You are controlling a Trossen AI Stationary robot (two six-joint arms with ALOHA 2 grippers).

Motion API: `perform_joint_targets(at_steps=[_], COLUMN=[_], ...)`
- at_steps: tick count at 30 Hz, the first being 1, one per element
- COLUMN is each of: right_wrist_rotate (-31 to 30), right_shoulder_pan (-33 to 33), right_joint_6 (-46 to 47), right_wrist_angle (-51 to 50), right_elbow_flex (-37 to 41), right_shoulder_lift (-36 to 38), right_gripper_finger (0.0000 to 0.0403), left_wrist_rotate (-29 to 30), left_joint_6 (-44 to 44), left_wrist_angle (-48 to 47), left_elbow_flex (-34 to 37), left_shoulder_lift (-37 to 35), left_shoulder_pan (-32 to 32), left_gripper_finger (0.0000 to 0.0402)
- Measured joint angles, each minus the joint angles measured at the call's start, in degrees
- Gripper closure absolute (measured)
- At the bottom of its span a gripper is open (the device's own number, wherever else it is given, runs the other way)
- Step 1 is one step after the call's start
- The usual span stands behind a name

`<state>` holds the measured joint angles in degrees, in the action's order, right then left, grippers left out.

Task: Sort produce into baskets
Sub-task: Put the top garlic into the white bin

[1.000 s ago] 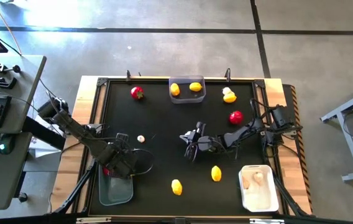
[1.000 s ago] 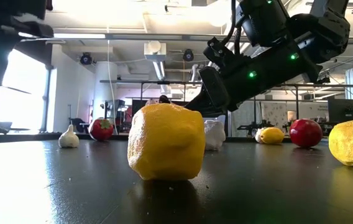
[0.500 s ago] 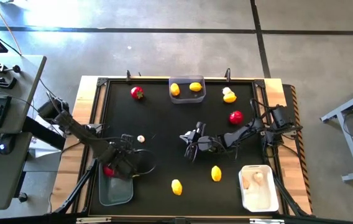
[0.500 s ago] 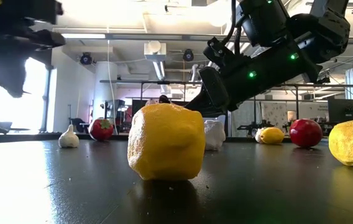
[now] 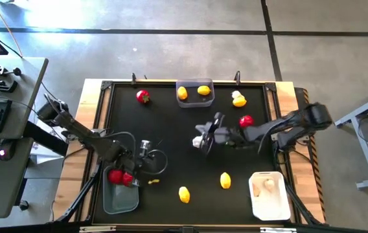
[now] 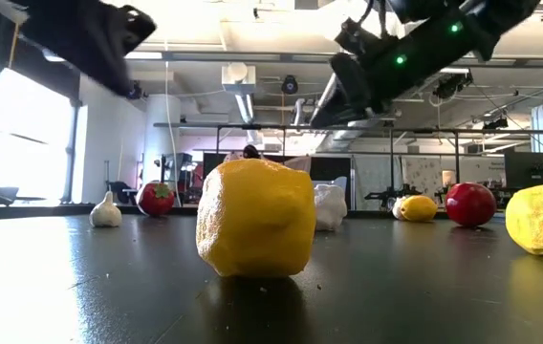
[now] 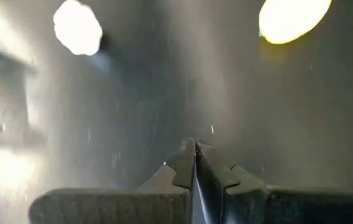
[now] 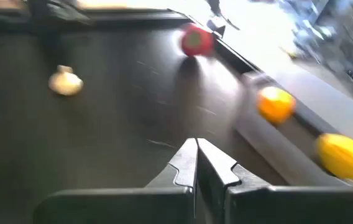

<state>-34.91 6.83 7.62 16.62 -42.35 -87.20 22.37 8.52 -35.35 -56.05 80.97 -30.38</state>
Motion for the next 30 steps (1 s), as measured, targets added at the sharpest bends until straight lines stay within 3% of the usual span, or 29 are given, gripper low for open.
perform_joint_targets(at_steps=[7, 12, 18, 23, 30], right_wrist_rotate=[0.19, 5.76, 12.78, 14.56, 18.67], right_shoulder_pan=[-9.39, -17.66, -27.63, -34.50, -41.62], right_joint_6=[9.50, 15.41, 18.46, 19.50, 19.44], right_wrist_angle=[-22.84, -33.65, -37.77, -38.43, -38.66], right_elbow_flex=[0.00, 0.00, 0.00, 0.00, 0.00], right_shoulder_lift=[11.40, 15.66, 15.80, 15.61, 15.61], right_gripper_finger=[0.0403, 0.0403, 0.0403, 0.0400, 0.0338], left_wrist_rotate=[-10.57, -18.28, -24.88, -28.01, -28.03], left_joint_6=[-8.31, -9.21, -8.71, -5.87, -5.13], left_wrist_angle=[15.53, 30.17, 50.02, 65.26, 75.57], left_elbow_flex=[3.11, 9.48, 17.94, 24.02, 28.17], left_shoulder_lift=[-0.08, -0.04, -0.02, -0.02, -0.02], left_shoulder_pan=[6.09, 11.07, 15.61, 18.87, 21.12], left_gripper_finger=[0.0401, 0.0401, 0.0401, 0.0401, 0.0401])
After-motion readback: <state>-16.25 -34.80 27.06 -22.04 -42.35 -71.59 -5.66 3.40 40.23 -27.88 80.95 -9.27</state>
